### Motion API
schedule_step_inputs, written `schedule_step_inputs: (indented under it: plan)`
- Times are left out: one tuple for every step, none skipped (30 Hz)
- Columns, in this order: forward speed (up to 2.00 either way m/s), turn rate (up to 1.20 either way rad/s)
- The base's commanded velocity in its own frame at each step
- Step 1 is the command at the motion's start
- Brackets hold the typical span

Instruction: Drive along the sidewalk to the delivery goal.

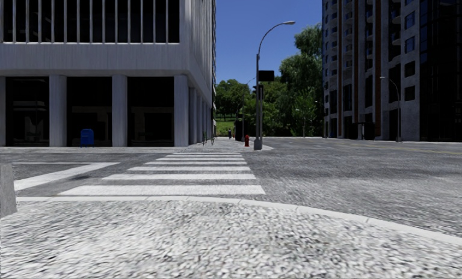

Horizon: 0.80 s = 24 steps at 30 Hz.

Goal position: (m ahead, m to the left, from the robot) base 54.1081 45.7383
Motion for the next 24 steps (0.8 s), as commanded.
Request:
schedule_step_inputs:
  plan:
    - [2.00, 0.11]
    - [2.00, 0.11]
    - [2.00, 0.11]
    - [2.00, 0.11]
    - [2.00, 0.13]
    - [2.00, 0.13]
    - [2.00, 0.17]
    - [2.00, 0.18]
    - [2.00, 0.19]
    - [2.00, 0.19]
    - [2.00, 0.19]
    - [2.00, 0.19]
    - [2.00, 0.19]
    - [2.00, 0.19]
    - [2.00, 0.19]
    - [2.00, 0.19]
    - [2.00, 0.19]
    - [2.00, 0.19]
    - [2.00, 0.19]
    - [2.00, 0.19]
    - [2.00, 0.19]
    - [2.00, 0.19]
    - [2.00, 0.19]
    - [2.00, 0.19]
